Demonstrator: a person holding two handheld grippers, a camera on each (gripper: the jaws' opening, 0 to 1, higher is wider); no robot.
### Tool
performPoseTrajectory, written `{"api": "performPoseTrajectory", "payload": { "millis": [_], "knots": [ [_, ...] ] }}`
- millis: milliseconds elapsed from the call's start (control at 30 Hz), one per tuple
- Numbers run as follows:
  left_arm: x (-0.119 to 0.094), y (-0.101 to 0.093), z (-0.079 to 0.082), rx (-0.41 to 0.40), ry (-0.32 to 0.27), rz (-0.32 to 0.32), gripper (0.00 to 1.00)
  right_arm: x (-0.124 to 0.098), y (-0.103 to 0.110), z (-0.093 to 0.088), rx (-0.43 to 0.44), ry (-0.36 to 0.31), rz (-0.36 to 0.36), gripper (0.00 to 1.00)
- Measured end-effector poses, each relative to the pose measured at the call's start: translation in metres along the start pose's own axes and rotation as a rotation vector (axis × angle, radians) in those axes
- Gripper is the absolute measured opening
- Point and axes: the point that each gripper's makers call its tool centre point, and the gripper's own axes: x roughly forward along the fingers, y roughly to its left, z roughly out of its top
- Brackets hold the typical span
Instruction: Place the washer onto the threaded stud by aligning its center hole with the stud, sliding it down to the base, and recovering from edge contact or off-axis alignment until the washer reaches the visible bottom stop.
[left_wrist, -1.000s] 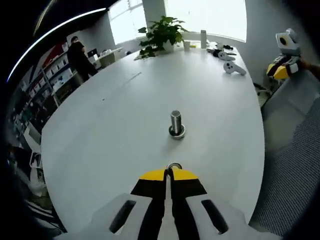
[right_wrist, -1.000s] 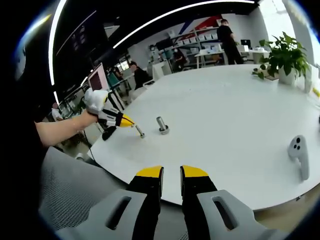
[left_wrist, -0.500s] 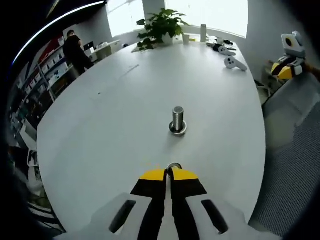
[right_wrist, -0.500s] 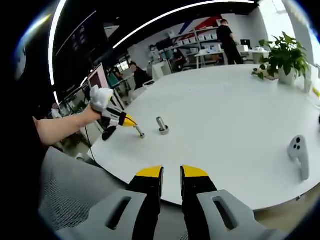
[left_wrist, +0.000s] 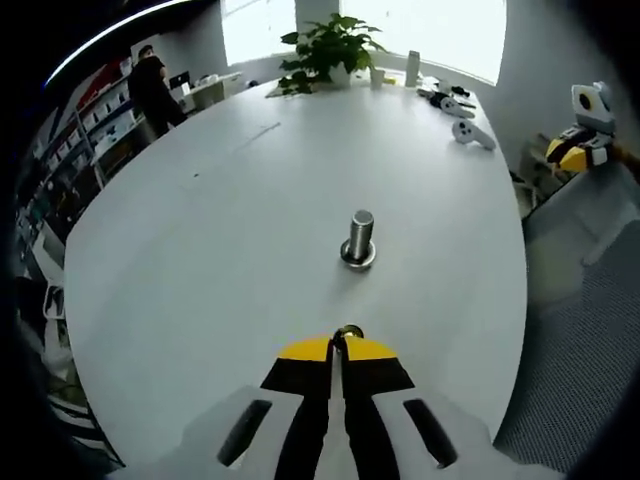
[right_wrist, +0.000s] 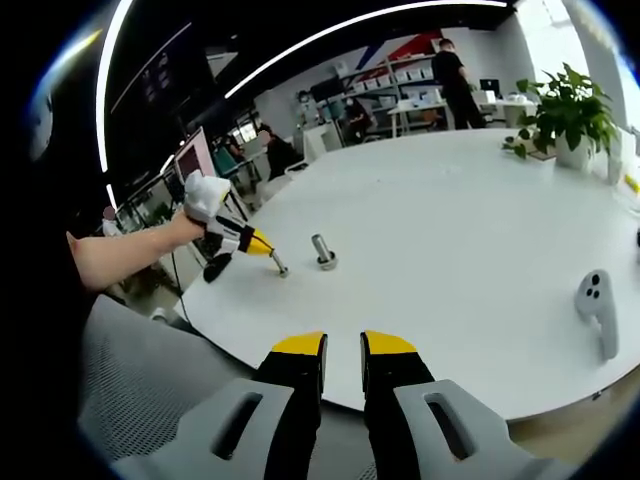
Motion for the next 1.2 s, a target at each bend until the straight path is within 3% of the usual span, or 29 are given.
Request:
{"api": "performPoseTrajectory", "payload": {
  "millis": [300, 467, 667, 800, 967, 1067, 1200],
  "knots": [
    [0.0, 0.0, 0.002, 0.0, -0.007, -0.004, 0.05, 0.0, 0.0, 0.0, 0.0, 0.003, -0.002, 0.16],
    [0.0, -0.009, 0.002, -0.083, -0.017, -0.071, 0.0, 0.0, -0.001, 0.0, 0.001, 0.003, -0.004, 0.16],
    [-0.005, -0.006, 0.0, -0.115, -0.03, -0.057, 0.0, 0.0, -0.001, 0.0, 0.003, 0.001, -0.006, 0.16],
    [-0.008, -0.008, 0.003, -0.218, -0.065, -0.08, 0.0, 0.0, -0.001, -0.001, 0.004, 0.002, -0.006, 0.16],
    [-0.012, -0.009, 0.008, -0.431, -0.118, -0.114, 0.0, 0.0, -0.001, -0.001, 0.001, 0.006, -0.005, 0.16],
    [-0.013, -0.005, 0.004, -0.567, -0.123, -0.117, 0.0, 0.0, 0.0, 0.0, 0.001, 0.004, -0.004, 0.16],
    [-0.013, -0.004, -0.001, -0.687, -0.13, -0.122, 0.0, 0.0, 0.0, 0.0, 0.001, 0.002, -0.003, 0.16]
  ]
}}
